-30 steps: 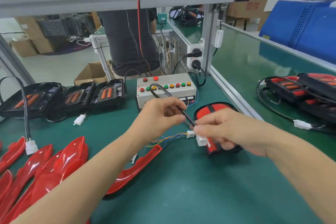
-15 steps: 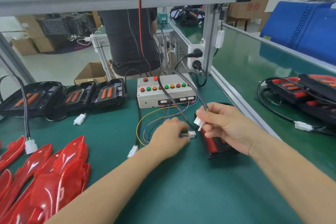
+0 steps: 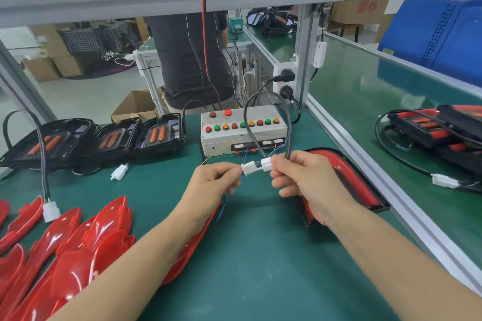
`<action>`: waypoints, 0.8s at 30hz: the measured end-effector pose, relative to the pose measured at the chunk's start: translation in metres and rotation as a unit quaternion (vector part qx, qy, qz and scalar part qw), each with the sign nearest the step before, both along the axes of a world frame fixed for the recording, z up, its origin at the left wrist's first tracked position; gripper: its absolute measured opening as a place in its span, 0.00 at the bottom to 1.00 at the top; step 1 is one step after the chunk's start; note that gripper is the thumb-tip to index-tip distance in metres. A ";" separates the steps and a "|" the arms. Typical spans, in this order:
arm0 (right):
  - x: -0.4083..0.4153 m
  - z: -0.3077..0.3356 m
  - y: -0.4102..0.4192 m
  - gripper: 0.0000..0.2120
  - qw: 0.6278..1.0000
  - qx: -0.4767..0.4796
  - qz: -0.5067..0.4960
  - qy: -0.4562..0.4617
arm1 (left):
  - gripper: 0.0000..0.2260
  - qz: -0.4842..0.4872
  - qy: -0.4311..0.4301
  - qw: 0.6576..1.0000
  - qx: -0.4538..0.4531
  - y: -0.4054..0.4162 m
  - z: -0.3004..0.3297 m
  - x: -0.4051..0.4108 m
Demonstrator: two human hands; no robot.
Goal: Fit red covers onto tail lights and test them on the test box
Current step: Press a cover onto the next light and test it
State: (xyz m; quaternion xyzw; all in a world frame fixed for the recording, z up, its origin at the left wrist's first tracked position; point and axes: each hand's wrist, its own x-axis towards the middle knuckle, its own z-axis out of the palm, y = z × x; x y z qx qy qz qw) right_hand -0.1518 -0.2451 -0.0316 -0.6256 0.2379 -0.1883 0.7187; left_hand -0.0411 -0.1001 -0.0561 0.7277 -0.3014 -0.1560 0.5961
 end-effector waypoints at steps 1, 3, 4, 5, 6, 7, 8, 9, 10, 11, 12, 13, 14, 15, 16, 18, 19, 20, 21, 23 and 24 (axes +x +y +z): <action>0.002 -0.001 0.002 0.06 1.000 0.001 -0.003 0.001 | 0.10 0.003 0.011 1.000 -0.005 0.000 0.000 0.001; 0.005 -0.001 0.005 0.06 1.000 0.008 0.000 0.004 | 0.11 0.006 0.023 1.000 -0.006 0.000 0.000 0.003; 0.006 -0.001 0.005 0.06 1.000 0.011 0.004 0.006 | 0.11 0.003 0.024 1.000 -0.003 0.001 0.000 0.004; 0.006 -0.001 0.006 0.07 1.000 0.013 0.008 0.007 | 0.11 -0.003 0.021 1.000 0.000 0.001 0.000 0.004; 0.007 -0.001 0.007 0.07 1.000 0.013 0.009 0.008 | 0.10 -0.009 0.018 1.000 0.003 0.001 0.000 0.005; 0.008 -0.001 0.007 0.07 1.000 0.014 0.006 0.009 | 0.10 -0.014 0.017 1.000 0.002 0.001 0.000 0.005; 0.008 -0.001 0.008 0.07 1.000 0.016 0.004 0.010 | 0.09 -0.017 0.017 1.000 -0.001 0.001 -0.001 0.005; 0.008 -0.001 0.008 0.07 1.000 0.021 0.005 0.012 | 0.09 -0.021 0.016 1.000 -0.003 0.000 -0.001 0.005; 0.009 -0.002 0.010 0.07 0.999 0.028 0.010 0.014 | 0.09 -0.028 0.010 1.000 0.000 0.000 -0.001 0.005; 0.008 -0.003 0.011 0.07 0.999 0.034 0.017 0.015 | 0.08 -0.037 0.001 0.999 0.006 0.001 0.000 0.006; 0.009 -0.003 0.012 0.07 0.999 0.040 0.023 0.014 | 0.08 -0.047 -0.006 0.999 0.008 0.001 0.000 0.008; 0.009 -0.004 0.013 0.06 0.999 0.042 0.027 0.012 | 0.08 -0.054 -0.006 0.999 0.005 0.001 0.002 0.009; 0.010 -0.004 0.014 0.06 0.999 0.041 0.028 0.007 | 0.09 -0.060 -0.001 0.998 -0.001 0.000 0.003 0.011; 0.011 -0.005 0.015 0.06 0.999 0.040 0.025 0.002 | 0.09 -0.064 0.009 0.998 -0.007 0.000 0.003 0.012; 0.013 -0.005 0.016 0.05 0.999 0.040 0.021 -0.002 | 0.09 -0.067 0.019 0.998 -0.010 0.000 0.003 0.013; 0.015 -0.007 0.017 0.05 0.999 0.038 0.018 -0.002 | 0.09 -0.076 0.040 0.996 -0.006 -0.001 0.002 0.015; 0.016 -0.008 0.018 0.05 0.999 0.032 0.017 0.002 | 0.08 -0.081 0.052 0.995 0.000 0.000 0.001 0.016; 0.017 -0.009 0.018 0.05 1.000 0.023 0.015 0.009 | 0.08 -0.085 0.064 0.994 0.007 -0.001 0.000 0.017; 0.018 -0.009 0.018 0.04 1.000 0.013 0.014 0.017 | 0.07 -0.088 0.079 0.993 0.011 -0.002 -0.001 0.017; 0.018 -0.006 0.019 0.05 0.999 -0.007 0.014 0.030 | 0.06 -0.090 0.119 0.989 -0.003 -0.005 0.001 0.018; 0.018 -0.003 0.019 0.05 0.999 -0.020 0.018 0.036 | 0.10 -0.090 0.129 0.988 -0.011 -0.007 0.002 0.018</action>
